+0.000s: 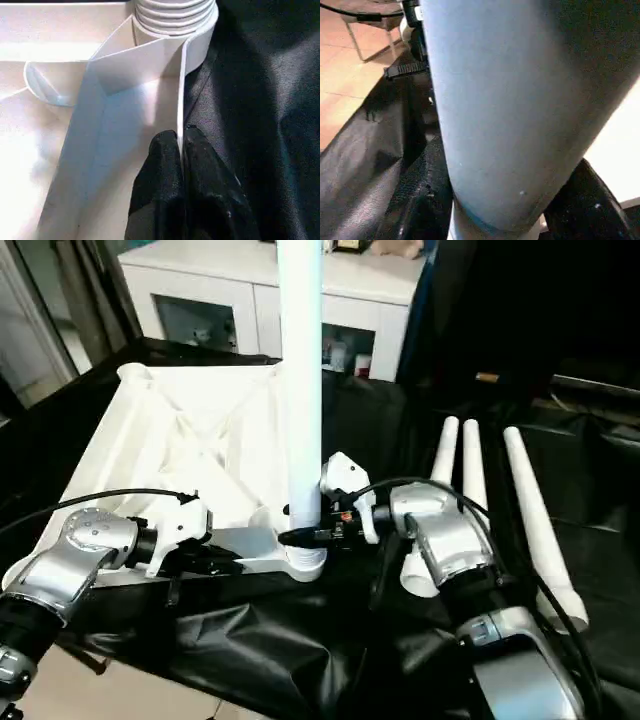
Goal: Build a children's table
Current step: Insert table leg to table base
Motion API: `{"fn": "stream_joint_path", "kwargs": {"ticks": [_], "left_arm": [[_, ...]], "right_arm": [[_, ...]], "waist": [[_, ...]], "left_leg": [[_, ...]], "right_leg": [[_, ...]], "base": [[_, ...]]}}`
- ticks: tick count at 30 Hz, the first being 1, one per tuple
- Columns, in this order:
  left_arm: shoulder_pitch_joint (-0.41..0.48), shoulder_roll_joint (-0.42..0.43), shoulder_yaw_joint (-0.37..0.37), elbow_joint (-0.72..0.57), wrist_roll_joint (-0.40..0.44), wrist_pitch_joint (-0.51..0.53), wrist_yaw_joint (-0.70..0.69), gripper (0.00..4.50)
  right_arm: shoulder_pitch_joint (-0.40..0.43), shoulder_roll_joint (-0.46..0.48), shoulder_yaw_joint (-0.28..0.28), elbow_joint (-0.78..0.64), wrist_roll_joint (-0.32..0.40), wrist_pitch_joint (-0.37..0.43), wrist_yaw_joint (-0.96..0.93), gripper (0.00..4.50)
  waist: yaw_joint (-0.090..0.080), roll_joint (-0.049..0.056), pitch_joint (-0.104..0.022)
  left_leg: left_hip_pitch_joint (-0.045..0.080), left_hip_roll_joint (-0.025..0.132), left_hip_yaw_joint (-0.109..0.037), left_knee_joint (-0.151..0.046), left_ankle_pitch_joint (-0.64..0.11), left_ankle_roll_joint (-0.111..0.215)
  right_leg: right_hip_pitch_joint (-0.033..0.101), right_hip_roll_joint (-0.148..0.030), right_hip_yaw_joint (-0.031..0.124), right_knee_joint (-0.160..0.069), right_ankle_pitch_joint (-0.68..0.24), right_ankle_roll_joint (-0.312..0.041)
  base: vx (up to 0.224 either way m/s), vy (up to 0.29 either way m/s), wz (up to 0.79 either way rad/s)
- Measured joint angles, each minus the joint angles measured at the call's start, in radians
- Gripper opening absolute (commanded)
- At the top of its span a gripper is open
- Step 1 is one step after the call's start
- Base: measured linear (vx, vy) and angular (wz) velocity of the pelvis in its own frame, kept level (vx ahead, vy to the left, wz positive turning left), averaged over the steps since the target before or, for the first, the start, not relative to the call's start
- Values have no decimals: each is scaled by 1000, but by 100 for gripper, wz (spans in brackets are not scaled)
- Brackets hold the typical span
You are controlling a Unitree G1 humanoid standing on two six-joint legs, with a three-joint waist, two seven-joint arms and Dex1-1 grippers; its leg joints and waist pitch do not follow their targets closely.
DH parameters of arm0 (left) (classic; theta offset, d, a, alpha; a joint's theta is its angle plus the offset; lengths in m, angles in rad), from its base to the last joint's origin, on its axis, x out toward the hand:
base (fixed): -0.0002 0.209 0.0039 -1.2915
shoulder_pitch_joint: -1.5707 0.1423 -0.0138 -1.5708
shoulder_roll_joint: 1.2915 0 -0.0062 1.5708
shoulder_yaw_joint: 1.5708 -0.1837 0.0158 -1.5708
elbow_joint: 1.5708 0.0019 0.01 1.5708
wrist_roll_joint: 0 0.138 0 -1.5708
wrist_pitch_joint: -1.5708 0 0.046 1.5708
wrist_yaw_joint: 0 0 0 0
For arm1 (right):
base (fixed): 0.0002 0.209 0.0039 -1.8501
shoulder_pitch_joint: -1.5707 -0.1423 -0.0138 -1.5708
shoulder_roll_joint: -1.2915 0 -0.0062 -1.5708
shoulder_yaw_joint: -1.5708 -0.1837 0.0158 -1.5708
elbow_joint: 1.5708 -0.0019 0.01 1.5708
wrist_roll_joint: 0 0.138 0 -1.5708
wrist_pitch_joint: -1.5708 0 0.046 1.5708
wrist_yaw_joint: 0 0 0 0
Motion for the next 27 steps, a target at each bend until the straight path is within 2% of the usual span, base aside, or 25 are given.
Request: {"fn": "stream_joint_path", "kwargs": {"ticks": [9,12,15,18,24,27], "left_arm": [[-3,-3,0,9,0,-4,2,0],[-10,-14,21,27,1,35,57,0],[-39,-65,27,50,11,95,163,0],[-59,-128,42,71,21,145,266,0],[-131,-302,61,122,53,297,530,0],[-141,-354,61,124,62,330,590,0]], "right_arm": [[8,2,0,-10,-3,-3,-22,187],[-25,59,-30,75,-5,-3,-155,187],[-76,114,-68,181,-18,-3,-358,187],[-118,150,-95,256,-26,1,-518,187],[-215,231,-165,416,-47,6,-887,187],[-241,249,-180,459,-48,6,-950,187]], "waist": [[-1,0,-1],[-15,-2,-2],[-36,-2,-2],[-42,-2,-2],[-43,-1,-3],[-42,0,-4]], "left_leg": [[0,0,0,0,0,0],[2,0,0,0,1,-2],[2,0,0,0,2,-3],[8,0,0,-1,2,-3],[10,0,0,-1,2,-4],[12,0,0,-2,2,-4]], "right_leg": [[0,0,0,1,1,0],[0,0,0,3,1,0],[-1,0,0,2,2,-1],[-1,0,1,3,2,-1],[3,0,1,1,2,-1],[6,0,1,0,1,0]], "base": [[0,0,0],[0,0,0],[0,0,0],[0,0,0],[0,0,0],[0,0,0]]}}
